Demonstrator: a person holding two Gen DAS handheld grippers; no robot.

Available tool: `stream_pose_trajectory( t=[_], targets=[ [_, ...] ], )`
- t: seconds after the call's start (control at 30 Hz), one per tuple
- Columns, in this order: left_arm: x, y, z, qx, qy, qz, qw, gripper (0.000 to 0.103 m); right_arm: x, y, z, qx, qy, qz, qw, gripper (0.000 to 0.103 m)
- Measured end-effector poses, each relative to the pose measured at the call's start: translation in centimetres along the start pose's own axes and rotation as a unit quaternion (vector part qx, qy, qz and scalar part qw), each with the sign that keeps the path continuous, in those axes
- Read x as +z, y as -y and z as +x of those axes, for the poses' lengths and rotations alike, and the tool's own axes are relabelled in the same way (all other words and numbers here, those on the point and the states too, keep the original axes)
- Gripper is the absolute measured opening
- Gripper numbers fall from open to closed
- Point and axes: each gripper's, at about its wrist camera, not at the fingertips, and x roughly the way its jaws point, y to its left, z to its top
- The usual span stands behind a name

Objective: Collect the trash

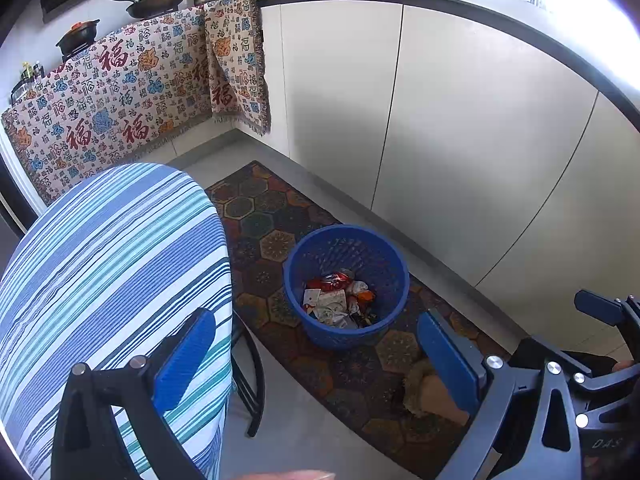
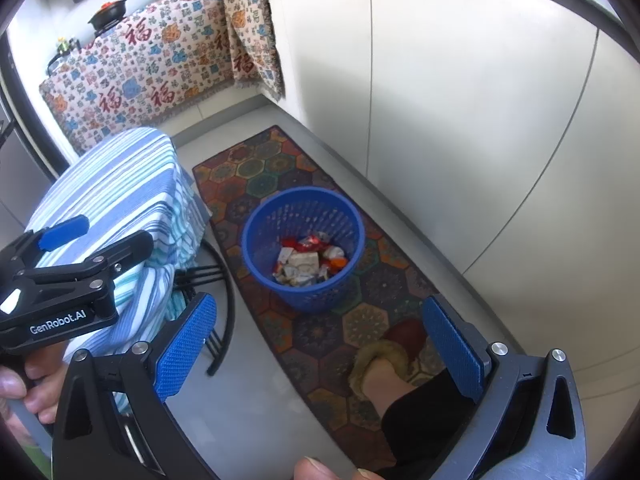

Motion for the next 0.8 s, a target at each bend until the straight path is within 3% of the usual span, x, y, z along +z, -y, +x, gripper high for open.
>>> stream_pose_trajectory(
  t=[0.8],
  targets=[
    [0.06,-0.04,0.15,0.003,-0.002,0.003,1.0000,0.103,0.00,0.26,0.27,0.001,-0.003,0.000,1.000,0.103]
  ],
)
